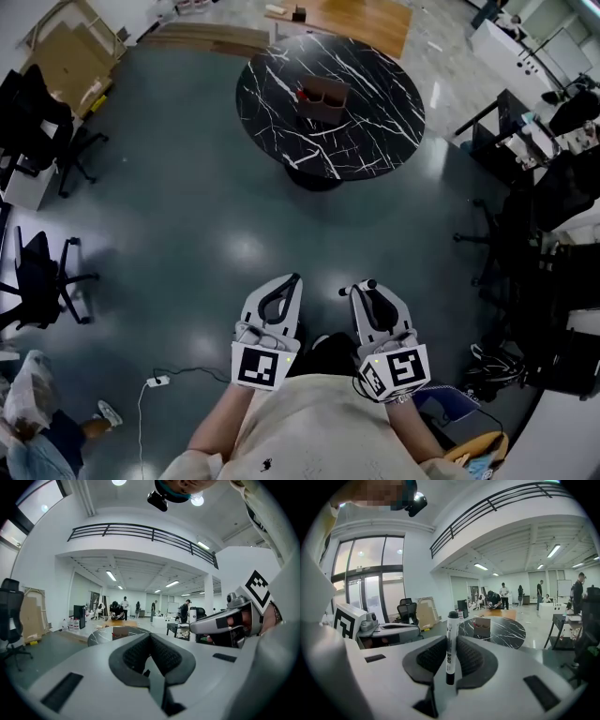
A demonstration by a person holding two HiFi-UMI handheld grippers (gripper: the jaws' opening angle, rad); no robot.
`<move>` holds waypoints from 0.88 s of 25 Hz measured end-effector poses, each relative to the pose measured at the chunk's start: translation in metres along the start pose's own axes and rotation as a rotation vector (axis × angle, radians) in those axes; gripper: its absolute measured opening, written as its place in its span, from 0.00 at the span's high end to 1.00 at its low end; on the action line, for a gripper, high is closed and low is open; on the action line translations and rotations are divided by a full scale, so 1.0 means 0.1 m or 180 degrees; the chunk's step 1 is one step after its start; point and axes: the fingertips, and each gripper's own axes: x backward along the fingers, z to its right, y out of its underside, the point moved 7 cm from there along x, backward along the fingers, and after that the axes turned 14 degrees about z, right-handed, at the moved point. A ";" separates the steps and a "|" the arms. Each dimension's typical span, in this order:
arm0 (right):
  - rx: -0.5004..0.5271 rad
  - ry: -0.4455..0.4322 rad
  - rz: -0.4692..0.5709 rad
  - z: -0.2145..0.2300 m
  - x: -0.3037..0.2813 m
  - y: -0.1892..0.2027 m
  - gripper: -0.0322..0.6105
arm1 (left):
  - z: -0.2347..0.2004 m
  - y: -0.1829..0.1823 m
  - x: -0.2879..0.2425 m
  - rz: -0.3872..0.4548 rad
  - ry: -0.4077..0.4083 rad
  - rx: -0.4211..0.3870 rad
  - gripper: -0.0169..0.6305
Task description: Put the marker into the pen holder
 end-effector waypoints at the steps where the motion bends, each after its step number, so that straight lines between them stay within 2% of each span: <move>1: 0.0004 0.0010 -0.0011 0.00 -0.04 0.00 0.83 | -0.05 0.01 -0.03 0.0014 0.0001 0.0016 0.96; 6: 0.0007 -0.0039 -0.0058 0.00 -0.23 0.01 0.83 | -0.21 0.05 -0.14 0.0060 -0.0089 0.0168 0.96; 16: -0.0080 -0.0248 -0.0056 0.32 -0.83 -0.01 0.83 | -0.33 0.12 -0.52 -0.0078 -0.0100 0.0046 0.96; 20: -0.0072 -0.0404 -0.0007 0.56 -1.21 -0.13 0.83 | -0.45 0.14 -0.88 -0.0026 -0.0389 0.0269 0.96; 22: -0.0104 -0.0438 0.0020 0.75 -1.39 -0.20 0.83 | -0.51 0.14 -1.15 -0.0007 -0.0459 0.0272 0.96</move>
